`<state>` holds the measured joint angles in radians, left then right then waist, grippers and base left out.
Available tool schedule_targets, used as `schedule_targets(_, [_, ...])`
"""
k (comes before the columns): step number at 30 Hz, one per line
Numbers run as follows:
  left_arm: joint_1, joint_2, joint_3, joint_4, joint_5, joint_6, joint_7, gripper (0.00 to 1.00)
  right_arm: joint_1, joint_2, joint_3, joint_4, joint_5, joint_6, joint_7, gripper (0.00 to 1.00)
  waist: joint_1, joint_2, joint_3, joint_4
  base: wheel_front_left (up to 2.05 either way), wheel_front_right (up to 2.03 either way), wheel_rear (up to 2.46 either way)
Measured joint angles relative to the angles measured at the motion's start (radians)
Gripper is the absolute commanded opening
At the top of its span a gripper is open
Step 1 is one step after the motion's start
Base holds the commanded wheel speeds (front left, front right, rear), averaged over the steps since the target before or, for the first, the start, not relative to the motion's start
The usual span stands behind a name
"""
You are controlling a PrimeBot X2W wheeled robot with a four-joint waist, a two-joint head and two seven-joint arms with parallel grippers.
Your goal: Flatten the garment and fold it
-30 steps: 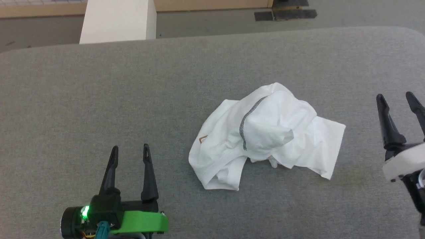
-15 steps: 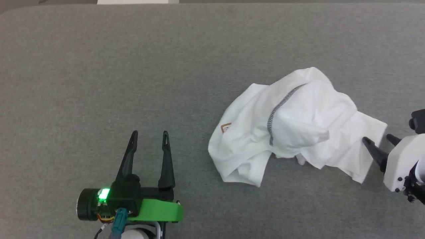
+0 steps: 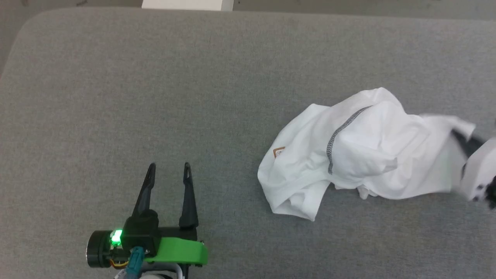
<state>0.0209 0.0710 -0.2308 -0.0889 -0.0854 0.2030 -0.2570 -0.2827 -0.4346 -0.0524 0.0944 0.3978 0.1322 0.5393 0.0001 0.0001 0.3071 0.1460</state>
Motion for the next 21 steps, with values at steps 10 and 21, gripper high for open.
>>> schedule_targets(10, [0.050,0.003,0.034,-0.002,-0.003,-0.029,0.000,1.00,-0.081,-0.187,-0.220,0.057,-0.158,0.000,-0.029,0.00,-0.0001,0.0000,-0.117,-0.046,0.00,0.00,0.00])
schedule_targets(21, [0.049,0.003,0.030,-0.008,0.014,-0.044,0.000,1.00,0.072,-0.135,-0.375,0.321,-0.277,0.000,-0.106,0.27,-0.0001,0.0000,-0.068,-0.029,0.00,0.00,0.00])
